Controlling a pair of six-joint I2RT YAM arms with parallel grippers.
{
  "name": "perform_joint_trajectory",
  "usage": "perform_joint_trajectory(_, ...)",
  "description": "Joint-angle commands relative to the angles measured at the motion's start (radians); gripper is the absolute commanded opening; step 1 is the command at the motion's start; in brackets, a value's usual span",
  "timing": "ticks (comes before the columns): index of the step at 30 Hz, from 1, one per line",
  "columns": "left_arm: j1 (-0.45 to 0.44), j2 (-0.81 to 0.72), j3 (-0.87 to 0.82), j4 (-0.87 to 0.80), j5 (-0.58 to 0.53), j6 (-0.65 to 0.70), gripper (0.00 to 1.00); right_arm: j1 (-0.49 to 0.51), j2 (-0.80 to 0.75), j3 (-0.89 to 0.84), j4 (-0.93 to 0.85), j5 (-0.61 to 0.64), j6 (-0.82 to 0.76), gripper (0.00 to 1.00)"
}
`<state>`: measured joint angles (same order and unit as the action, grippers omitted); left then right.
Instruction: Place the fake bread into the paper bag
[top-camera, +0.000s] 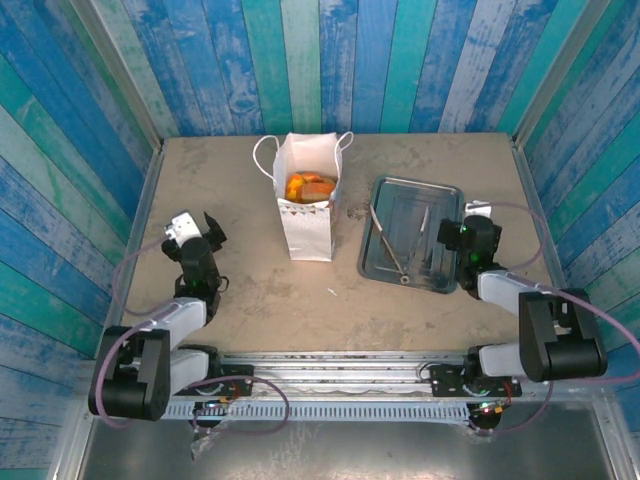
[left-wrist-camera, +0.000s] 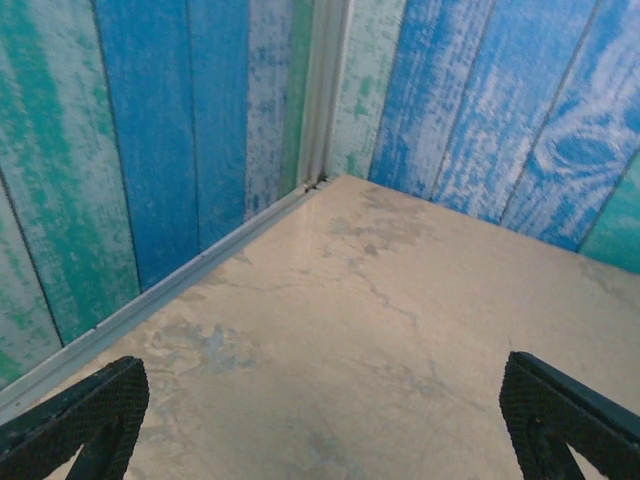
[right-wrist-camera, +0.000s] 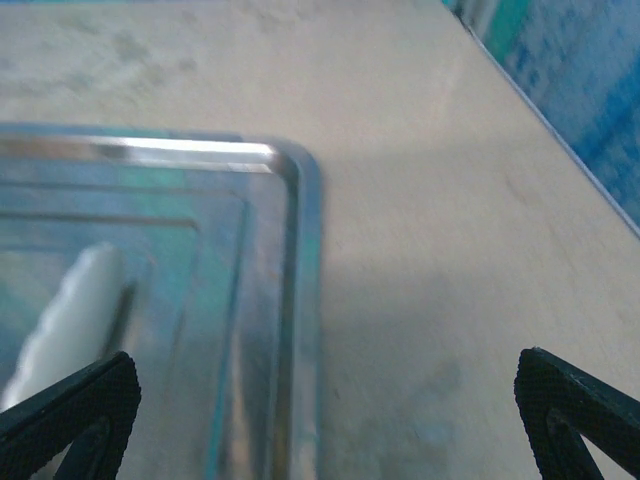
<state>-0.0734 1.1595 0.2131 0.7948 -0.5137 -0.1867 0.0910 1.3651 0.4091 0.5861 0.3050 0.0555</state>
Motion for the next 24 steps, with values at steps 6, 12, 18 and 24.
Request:
perform_joint_trajectory(6,0.039,0.123,-0.057,0.301,0.230,0.097,0.94,0.015,0.154,-0.091,0.435,-0.102,-0.112,1.00)
perform_joint_trajectory(12,0.049,0.259,-0.075,0.457,0.341,0.133,0.94,0.006,0.153,-0.012,0.273,-0.104,-0.097,1.00)
perform_joint_trajectory(18,0.051,0.319,-0.030,0.417,0.462,0.182,0.94,0.006,0.152,-0.009,0.264,-0.106,-0.097,1.00)
perform_joint_trajectory(24,0.076,0.343,0.058,0.279,0.484,0.157,0.94,0.006,0.150,-0.009,0.262,-0.106,-0.097,1.00)
